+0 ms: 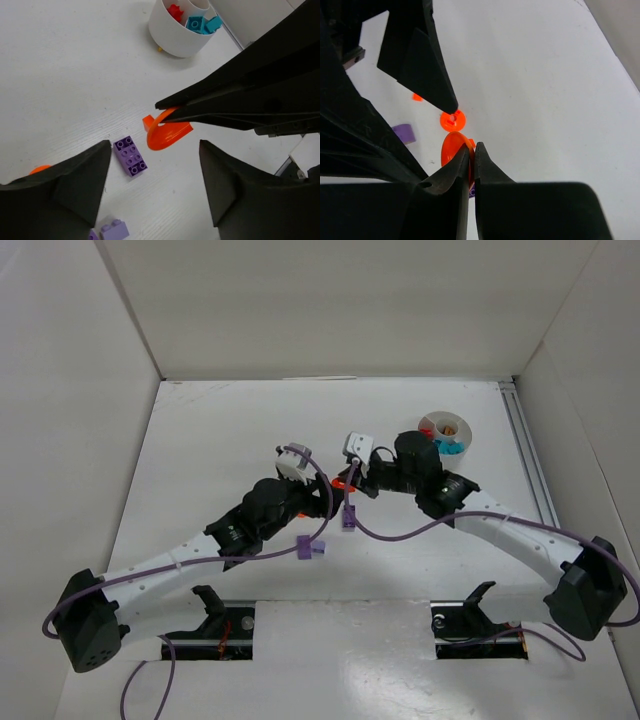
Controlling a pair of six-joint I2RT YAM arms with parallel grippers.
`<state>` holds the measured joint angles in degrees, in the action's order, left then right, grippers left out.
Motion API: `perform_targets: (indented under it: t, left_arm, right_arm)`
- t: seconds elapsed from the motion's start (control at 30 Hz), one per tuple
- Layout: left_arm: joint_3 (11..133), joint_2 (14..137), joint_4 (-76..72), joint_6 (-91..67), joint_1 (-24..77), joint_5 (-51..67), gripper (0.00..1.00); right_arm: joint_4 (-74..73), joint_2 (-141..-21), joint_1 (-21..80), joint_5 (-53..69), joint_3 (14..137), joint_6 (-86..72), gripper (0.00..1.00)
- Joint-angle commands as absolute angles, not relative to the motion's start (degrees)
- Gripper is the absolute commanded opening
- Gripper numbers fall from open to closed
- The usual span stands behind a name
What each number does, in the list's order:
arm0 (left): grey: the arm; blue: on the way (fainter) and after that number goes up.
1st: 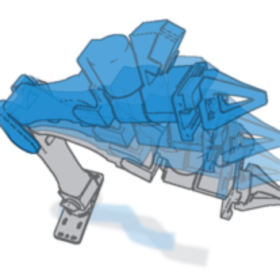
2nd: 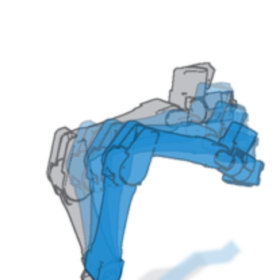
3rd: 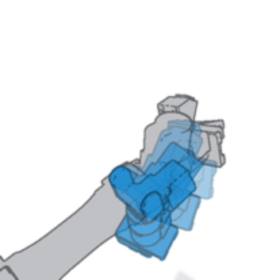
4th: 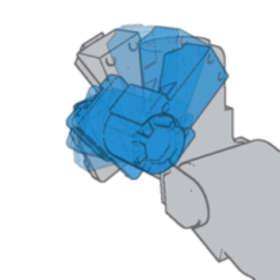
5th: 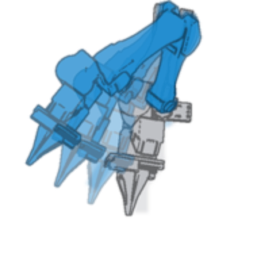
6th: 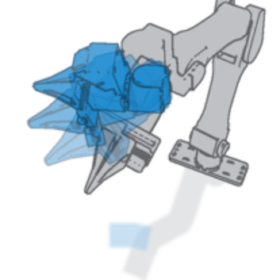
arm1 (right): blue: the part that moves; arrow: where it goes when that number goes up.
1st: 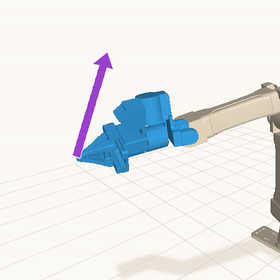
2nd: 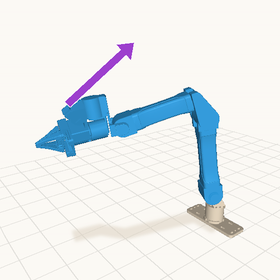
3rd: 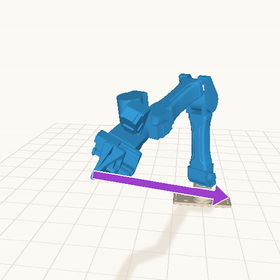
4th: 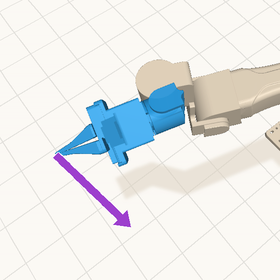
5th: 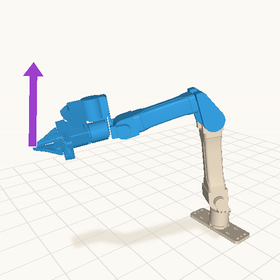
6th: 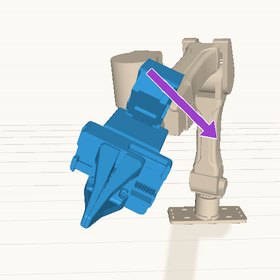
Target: Sort the legos into containers by color
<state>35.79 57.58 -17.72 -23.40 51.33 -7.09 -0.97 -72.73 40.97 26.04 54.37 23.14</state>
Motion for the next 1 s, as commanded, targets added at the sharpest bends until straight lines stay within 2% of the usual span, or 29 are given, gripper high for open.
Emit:
perform_targets:
  t: [0.0,0.07,0.13,0.17,0.23,0.3,0.43,0.67,0.97]
  left_arm:
    - [39.1,55.4,-18.5,-23.0,51.6,-6.7,0.71]
    - [39.1,55.4,-16.6,-23.0,51.6,-6.7,0.78]
    - [39.1,54.8,-13.6,-24.9,51.6,-8.5,0.96]
    - [39.1,54.8,-12.2,-25.5,51.6,-9.7,1.0]
    - [39.7,54.8,-7.4,-27.0,51.6,-13.0,1.0]
    - [39.7,55.4,-4.6,-30.0,48.7,-13.5,1.0]
    - [39.1,57.2,-3.0,-32.2,41.7,-8.3,1.0]
    - [38.6,62.1,-0.6,-32.8,35.3,-6.3,1.0]
    - [38.6,68.6,0.7,-33.4,30.1,-1.6,1.0]
  right_arm:
    - [-2.8,-69.9,40.3,20.7,56.2,24.3,0.0]
    - [-5.2,-69.9,37.7,17.4,56.8,24.3,0.0]
    - [-6.8,-69.3,35.4,14.6,57.3,25.0,0.0]
    - [-9.1,-68.7,34.1,11.5,58.1,25.0,0.0]
    - [-11.5,-68.2,30.0,5.6,59.7,25.5,0.0]
    - [-14.7,-68.2,25.5,-5.7,61.0,25.5,0.0]
    - [-20.2,-71.4,16.1,-16.7,66.2,25.0,0.0]
    - [-20.0,-82.2,3.4,-17.3,73.3,23.2,0.0]
    - [-17.9,-100.9,0.9,-16.4,86.7,22.7,0.0]
